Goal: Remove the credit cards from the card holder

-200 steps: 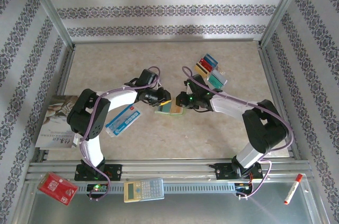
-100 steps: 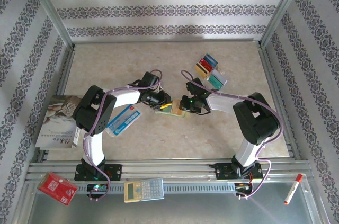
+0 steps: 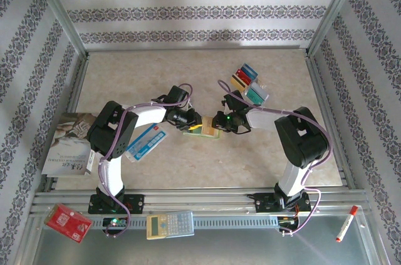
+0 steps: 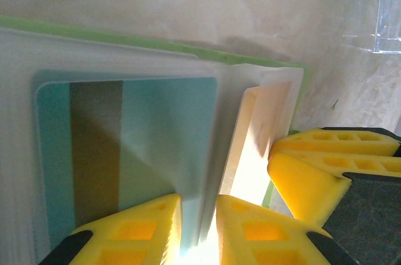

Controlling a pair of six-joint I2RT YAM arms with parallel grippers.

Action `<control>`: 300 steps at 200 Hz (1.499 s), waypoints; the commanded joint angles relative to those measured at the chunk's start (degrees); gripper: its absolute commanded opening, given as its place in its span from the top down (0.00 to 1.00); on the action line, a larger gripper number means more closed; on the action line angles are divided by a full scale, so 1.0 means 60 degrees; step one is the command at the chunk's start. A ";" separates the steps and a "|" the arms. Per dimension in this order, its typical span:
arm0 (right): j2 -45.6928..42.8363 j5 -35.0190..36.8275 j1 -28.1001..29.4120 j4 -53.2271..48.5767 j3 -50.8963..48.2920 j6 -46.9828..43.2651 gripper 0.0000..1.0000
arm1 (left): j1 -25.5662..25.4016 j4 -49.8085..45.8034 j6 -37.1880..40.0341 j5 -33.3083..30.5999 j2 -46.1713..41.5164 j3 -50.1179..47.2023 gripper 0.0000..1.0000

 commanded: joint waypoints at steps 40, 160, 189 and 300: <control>0.0329 -0.0293 -0.0090 -0.0177 0.0099 -0.0637 0.79 | -0.0072 0.0355 -0.0166 0.0507 -0.0146 0.0096 0.77; 0.0320 -0.0292 -0.0114 -0.0205 0.0058 -0.0622 0.80 | -0.0072 0.0628 -0.0256 0.0963 0.0496 0.0250 0.85; 0.0323 -0.0256 -0.0114 -0.0224 0.0043 -0.0622 0.80 | -0.0076 0.0605 -0.0205 0.0995 0.0441 0.0256 0.88; 0.0332 -0.0028 -0.0230 -0.0444 0.0030 -0.0680 0.80 | 0.0462 -0.0502 0.0751 0.0480 -0.0645 -0.0226 1.00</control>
